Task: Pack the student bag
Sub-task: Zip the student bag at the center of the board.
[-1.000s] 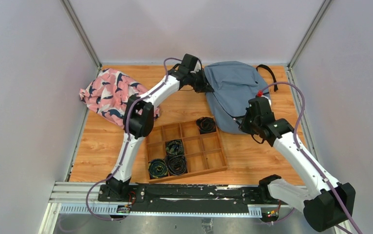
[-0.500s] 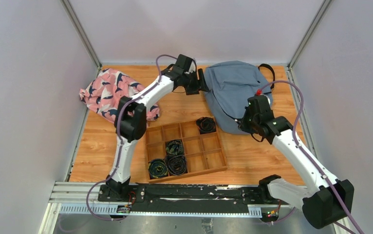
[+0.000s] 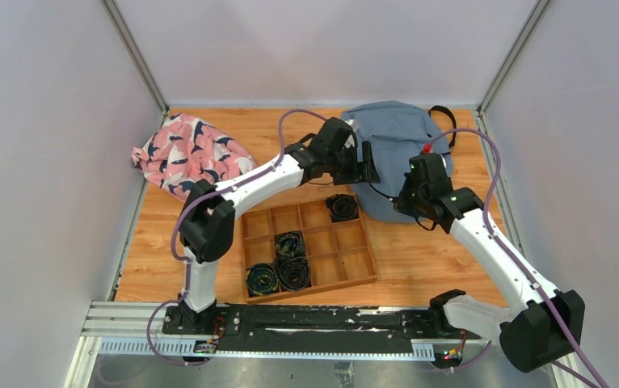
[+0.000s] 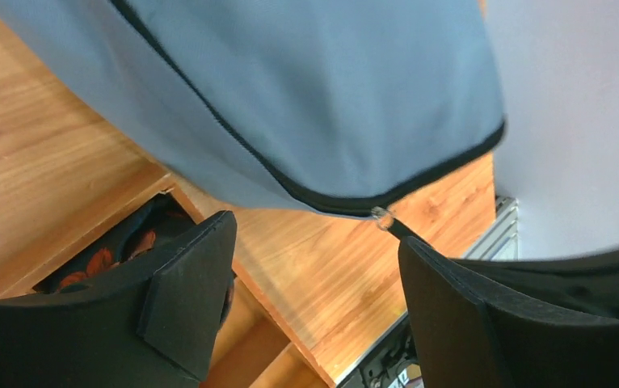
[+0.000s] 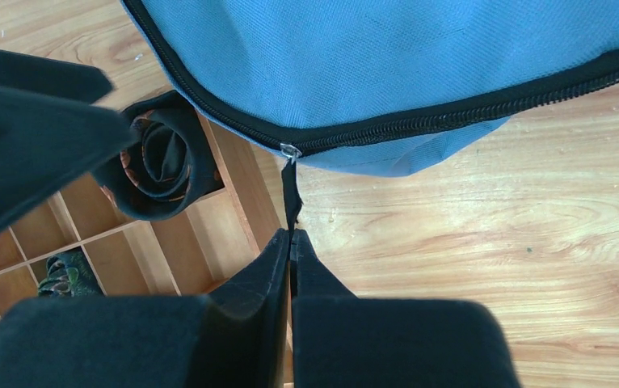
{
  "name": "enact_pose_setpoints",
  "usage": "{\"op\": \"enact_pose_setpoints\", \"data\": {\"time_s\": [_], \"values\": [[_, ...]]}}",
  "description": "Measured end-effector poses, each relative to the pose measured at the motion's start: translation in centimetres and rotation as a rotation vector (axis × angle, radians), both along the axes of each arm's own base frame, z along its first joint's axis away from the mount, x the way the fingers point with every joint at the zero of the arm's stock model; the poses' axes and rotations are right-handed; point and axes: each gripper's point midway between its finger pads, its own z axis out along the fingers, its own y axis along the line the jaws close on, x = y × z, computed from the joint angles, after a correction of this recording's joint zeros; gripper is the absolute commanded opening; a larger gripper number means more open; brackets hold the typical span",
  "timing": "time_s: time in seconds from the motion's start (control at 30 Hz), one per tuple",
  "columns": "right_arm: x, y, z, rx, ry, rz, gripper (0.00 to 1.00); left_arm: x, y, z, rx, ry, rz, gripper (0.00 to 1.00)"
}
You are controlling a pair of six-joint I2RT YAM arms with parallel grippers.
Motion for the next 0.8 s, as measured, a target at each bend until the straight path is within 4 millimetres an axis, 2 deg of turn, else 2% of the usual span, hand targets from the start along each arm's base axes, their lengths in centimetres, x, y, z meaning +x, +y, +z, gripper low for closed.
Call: {"op": "enact_pose_setpoints", "data": {"time_s": [0.1, 0.17, 0.27, 0.43, 0.5, 0.57, 0.63, 0.67, 0.73, 0.77, 0.8], "values": [[0.0, -0.3, 0.4, -0.007, -0.018, -0.006, 0.0, 0.0, -0.4, -2.6, 0.025, 0.057, 0.026, 0.81], [0.0, -0.4, 0.7, -0.007, -0.03, -0.01, 0.0, 0.1, -0.4, -3.5, 0.028, 0.084, 0.048, 0.82], [0.0, -0.5, 0.7, -0.01, -0.032, -0.012, 0.0, 0.1, -0.4, -3.9, 0.023, 0.105, 0.074, 0.82], [0.1, -0.5, 0.5, -0.013, -0.026, -0.012, 0.0, -0.2, -1.5, -3.7, -0.005, 0.114, 0.092, 0.82], [0.1, -0.5, 0.5, -0.013, -0.026, -0.012, 0.0, -0.3, -1.9, -3.9, -0.009, 0.117, 0.092, 0.78], [0.1, -0.5, 0.5, -0.013, -0.026, -0.012, 0.0, -0.1, -2.3, -4.5, -0.008, 0.126, 0.095, 0.67], [0.1, -0.6, 0.5, -0.014, -0.027, -0.012, 0.0, 0.1, -2.7, -5.2, -0.007, 0.139, 0.1, 0.48], [0.1, -0.6, 0.6, -0.013, -0.028, -0.013, 0.0, 0.1, -2.8, -5.7, 0.0, 0.145, 0.101, 0.36], [0.2, -0.7, 0.6, -0.014, -0.029, -0.018, 0.0, 0.1, -2.8, -6.5, 0.01, 0.158, 0.105, 0.06], [0.2, -0.9, 0.6, -0.014, -0.029, -0.022, 0.0, 0.2, -2.7, -6.5, 0.011, 0.16, 0.11, 0.0], [0.2, -1.0, 0.5, -0.016, -0.028, -0.026, 0.0, 0.3, -2.7, -6.5, 0.01, 0.157, 0.115, 0.0]]}}
